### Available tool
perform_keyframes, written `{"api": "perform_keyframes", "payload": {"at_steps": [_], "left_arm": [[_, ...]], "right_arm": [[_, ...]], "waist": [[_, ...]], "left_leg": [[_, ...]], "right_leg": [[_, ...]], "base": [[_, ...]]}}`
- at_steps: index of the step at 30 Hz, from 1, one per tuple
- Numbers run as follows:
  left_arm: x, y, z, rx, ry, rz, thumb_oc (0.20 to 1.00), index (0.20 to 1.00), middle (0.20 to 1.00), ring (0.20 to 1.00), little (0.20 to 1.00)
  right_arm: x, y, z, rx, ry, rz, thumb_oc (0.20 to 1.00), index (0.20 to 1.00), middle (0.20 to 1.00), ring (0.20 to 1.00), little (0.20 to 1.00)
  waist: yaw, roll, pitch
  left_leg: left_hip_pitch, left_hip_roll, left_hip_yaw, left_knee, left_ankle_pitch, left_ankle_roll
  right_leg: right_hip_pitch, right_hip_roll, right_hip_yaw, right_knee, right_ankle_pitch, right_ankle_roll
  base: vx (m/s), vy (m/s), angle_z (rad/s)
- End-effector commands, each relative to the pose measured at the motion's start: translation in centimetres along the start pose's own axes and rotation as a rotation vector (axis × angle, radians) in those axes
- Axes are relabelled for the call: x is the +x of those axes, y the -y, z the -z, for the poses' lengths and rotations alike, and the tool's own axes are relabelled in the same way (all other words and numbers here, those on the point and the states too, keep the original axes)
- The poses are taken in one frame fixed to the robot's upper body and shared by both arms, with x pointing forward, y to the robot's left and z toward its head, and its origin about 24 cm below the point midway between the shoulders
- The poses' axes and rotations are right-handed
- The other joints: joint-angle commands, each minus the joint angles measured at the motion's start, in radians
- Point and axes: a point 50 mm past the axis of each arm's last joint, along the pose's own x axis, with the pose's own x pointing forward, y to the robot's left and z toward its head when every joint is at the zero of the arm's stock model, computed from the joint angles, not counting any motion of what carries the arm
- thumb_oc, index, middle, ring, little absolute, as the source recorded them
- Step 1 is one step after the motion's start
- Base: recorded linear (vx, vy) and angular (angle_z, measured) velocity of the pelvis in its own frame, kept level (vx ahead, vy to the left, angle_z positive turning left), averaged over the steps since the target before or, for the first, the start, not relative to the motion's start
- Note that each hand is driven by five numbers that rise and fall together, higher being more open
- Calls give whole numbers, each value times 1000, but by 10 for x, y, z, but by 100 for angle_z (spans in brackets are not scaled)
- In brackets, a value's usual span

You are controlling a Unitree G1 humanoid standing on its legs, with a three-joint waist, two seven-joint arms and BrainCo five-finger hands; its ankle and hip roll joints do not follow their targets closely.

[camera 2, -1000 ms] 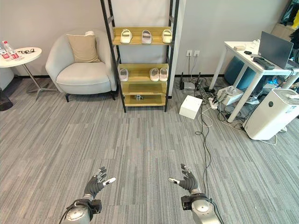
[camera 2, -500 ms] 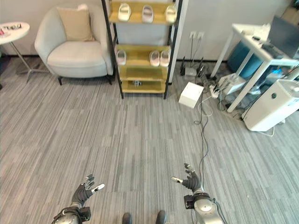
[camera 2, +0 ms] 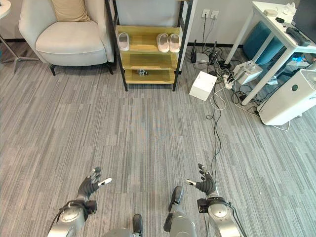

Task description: Arrange the slippers neatly on the shoe rack.

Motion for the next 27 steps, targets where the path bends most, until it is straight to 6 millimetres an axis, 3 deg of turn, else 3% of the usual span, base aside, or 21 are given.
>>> {"api": "perform_keyframes", "payload": {"at_steps": [1, 2, 4, 5, 7, 9, 12, 13, 14, 16, 19, 21, 22, 24, 27], "left_arm": [[3, 7, -28, 5, 148, 40, 1000, 1000, 1000, 1000, 1000], [2, 11, -29, -34, 154, 55, 1000, 1000, 1000, 1000, 1000], [3, 16, -32, -59, 165, 66, 1000, 1000, 1000, 1000, 1000], [4, 18, -33, -77, 164, 63, 1000, 1000, 1000, 1000, 1000], [4, 19, -33, -95, 162, 54, 1000, 1000, 1000, 1000, 1000], [3, 19, -30, -106, 149, 48, 1000, 1000, 1000, 1000, 1000], [1, 19, -25, -87, 129, 55, 1000, 1000, 1000, 1000, 1000], [0, 19, -23, -86, 122, 52, 1000, 1000, 1000, 1000, 1000], [-1, 18, -21, -80, 114, 43, 1000, 1000, 1000, 1000, 1000], [-1, 15, -19, -82, 107, 26, 1000, 1000, 1000, 1000, 1000], [-1, 12, -17, -88, 99, 5, 1000, 1000, 1000, 1000, 1000], [-4, 5, -12, -87, 84, -23, 1000, 1000, 1000, 1000, 1000], [-5, 4, -10, -88, 76, -27, 1000, 1000, 1000, 1000, 1000], [-6, 0, -8, -75, 66, -30, 1000, 1000, 1000, 1000, 1000], [-5, -3, -10, -25, 68, -15, 1000, 1000, 1000, 1000, 1000]], "right_arm": [[7, 11, -32, -49, 142, 1, 1000, 1000, 1000, 1000, 1000], [6, 12, -32, -58, 149, -13, 1000, 1000, 1000, 1000, 1000], [7, 13, -36, -60, 164, -17, 1000, 1000, 1000, 1000, 1000], [9, 13, -38, -53, 170, -11, 1000, 1000, 1000, 1000, 1000], [10, 14, -36, -51, 156, -4, 1000, 1000, 1000, 1000, 1000], [8, 12, -33, -38, 145, -6, 1000, 1000, 1000, 1000, 1000], [5, 12, -27, -34, 127, -5, 1000, 1000, 1000, 1000, 1000], [5, 13, -24, -35, 118, -4, 1000, 1000, 1000, 1000, 1000], [4, 13, -21, -36, 106, -1, 1000, 1000, 1000, 1000, 1000], [6, 13, -19, -37, 98, 7, 1000, 1000, 1000, 1000, 1000], [7, 12, -17, -42, 84, 13, 1000, 1000, 1000, 1000, 1000], [8, 10, -18, -48, 85, -1, 1000, 1000, 1000, 1000, 1000], [7, 7, -18, -48, 87, -11, 1000, 1000, 1000, 1000, 1000], [9, -1, -22, -52, 99, -42, 1000, 1000, 1000, 1000, 1000], [10, -12, -23, -20, 103, -76, 1000, 1000, 1000, 1000, 1000]], "waist": [[11, 8, -23], [18, 10, -25], [25, 10, -1], [23, 14, 6], [26, 10, 15], [26, -4, 14], [18, -31, 8], [18, -33, 4], [17, -32, 1], [15, -28, -3], [5, -26, -7], [25, -29, -23], [33, -30, -30], [43, -42, -52], [59, -69, -69]], "left_leg": [[31, 56, 35, 190, -161, -19], [-34, 78, 26, 369, -86, -50], [-162, 93, -13, 619, -6, -71], [-217, 102, -34, 721, 18, -82], [-273, 115, -28, 779, 8, -79], [-308, 103, -16, 705, -43, -61], [-325, 85, 13, 482, -104, -31], [-319, 82, 8, 376, -82, -31], [-315, 77, -18, 233, -2, -41], [-312, 69, -61, 32, 68, -53], [-356, 66, -74, -14, 70, -64], [-365, 69, -65, -14, 72, -66], [-354, 70, -61, -14, 107, -68], [-329, 59, -48, -14, 145, -53], [-316, 30, -22, 61, 83, -9]], "right_leg": [[97, 48, 27, -47, -98, 36], [142, 73, 37, -47, -139, 0], [179, 92, 37, -47, -170, -41], [192, 108, 33, -47, -188, -60], [209, 117, 33, -47, -213, -77], [230, 113, 24, -47, -232, -83], [256, 94, 9, -47, -257, -78], [264, 96, 3, -47, -264, -80], [273, 106, -5, -47, -275, -82], [290, 122, -19, -47, -297, -90], [310, 138, -29, -46, -308, -91], [341, 145, -2, -30, -323, -78], [352, 141, 2, -22, -333, -73], [352, 115, 16, 26, -326, -53], [318, 48, 24, 186, -281, -3]], "base": [[393, -312, 25], [331, -324, 22], [316, -344, 5], [225, -240, 1], [239, -192, -30], [279, -134, -15], [274, -67, 4], [297, -27, 10], [304, -5, 23], [270, 17, 19], [371, 97, 14], [574, 222, 38], [582, 260, 9], [571, 271, -38], [507, 278, -43]]}}
